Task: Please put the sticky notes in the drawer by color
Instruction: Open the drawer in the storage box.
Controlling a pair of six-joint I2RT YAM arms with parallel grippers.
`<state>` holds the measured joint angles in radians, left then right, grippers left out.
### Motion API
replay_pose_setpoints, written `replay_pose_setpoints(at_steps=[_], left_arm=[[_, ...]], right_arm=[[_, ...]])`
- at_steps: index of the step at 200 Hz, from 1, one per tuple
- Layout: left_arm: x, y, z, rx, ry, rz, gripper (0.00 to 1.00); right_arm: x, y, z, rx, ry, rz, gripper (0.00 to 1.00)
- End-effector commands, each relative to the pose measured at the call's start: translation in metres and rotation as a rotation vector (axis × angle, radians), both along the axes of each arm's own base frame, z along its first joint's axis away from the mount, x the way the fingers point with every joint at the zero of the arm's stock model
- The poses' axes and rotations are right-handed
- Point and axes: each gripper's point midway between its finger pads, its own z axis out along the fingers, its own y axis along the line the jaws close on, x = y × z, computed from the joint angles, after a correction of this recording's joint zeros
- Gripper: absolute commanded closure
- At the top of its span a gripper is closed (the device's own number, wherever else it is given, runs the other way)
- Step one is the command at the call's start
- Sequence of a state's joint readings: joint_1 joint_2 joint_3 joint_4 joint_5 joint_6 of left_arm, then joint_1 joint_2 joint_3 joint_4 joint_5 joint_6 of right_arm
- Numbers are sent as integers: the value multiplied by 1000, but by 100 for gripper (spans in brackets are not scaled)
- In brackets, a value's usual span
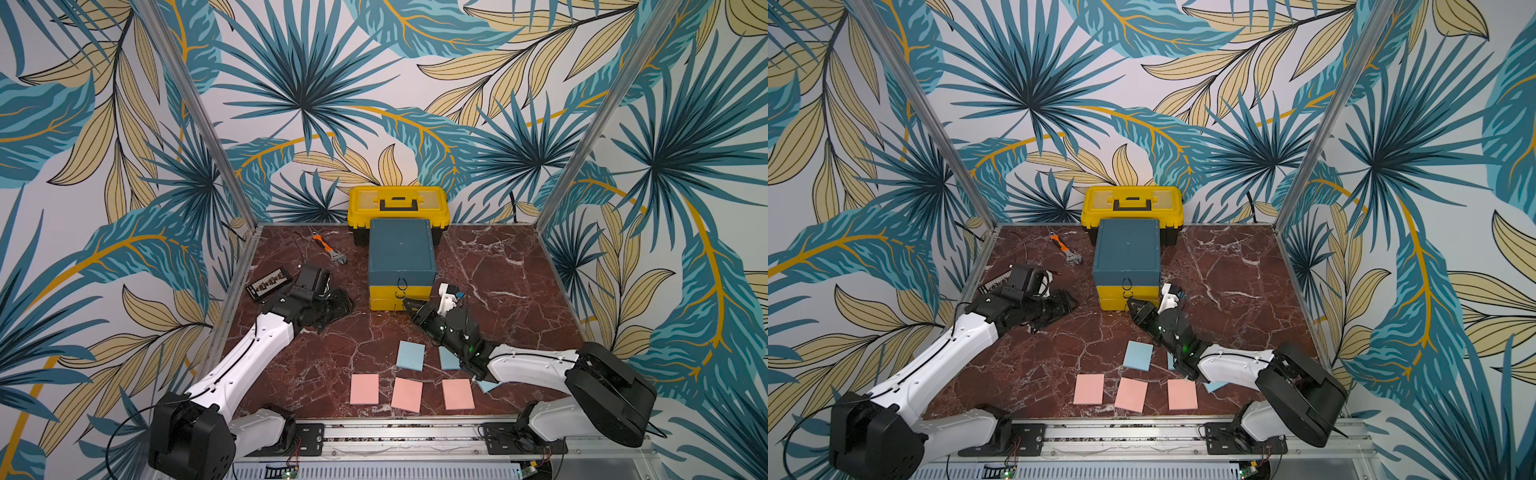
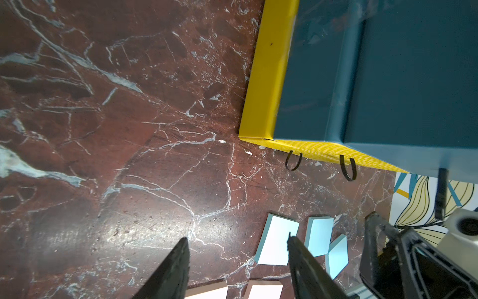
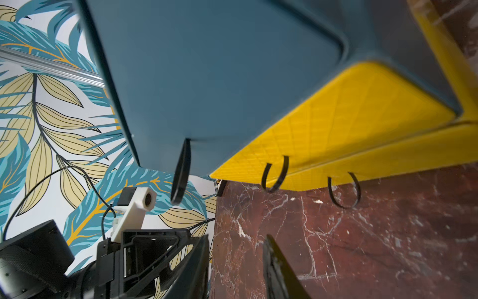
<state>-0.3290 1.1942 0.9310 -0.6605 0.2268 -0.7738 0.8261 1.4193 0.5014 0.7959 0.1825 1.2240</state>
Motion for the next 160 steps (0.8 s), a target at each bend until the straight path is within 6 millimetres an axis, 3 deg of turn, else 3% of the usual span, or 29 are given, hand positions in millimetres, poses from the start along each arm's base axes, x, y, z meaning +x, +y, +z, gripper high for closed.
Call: replay_pose_setpoints(at_steps=[1,47,160], left_arm=[[3,-2,5,-31,-36,-12,38],[1,-4,5,-52,-51,-26,38],[1,15,5,-93,-75,18,38]], right_arm=[[-2,-4,11,34,-4,-120,63],[9,2,7,46,-10,-177,56],[29,10,-12,67,15,-201,56]])
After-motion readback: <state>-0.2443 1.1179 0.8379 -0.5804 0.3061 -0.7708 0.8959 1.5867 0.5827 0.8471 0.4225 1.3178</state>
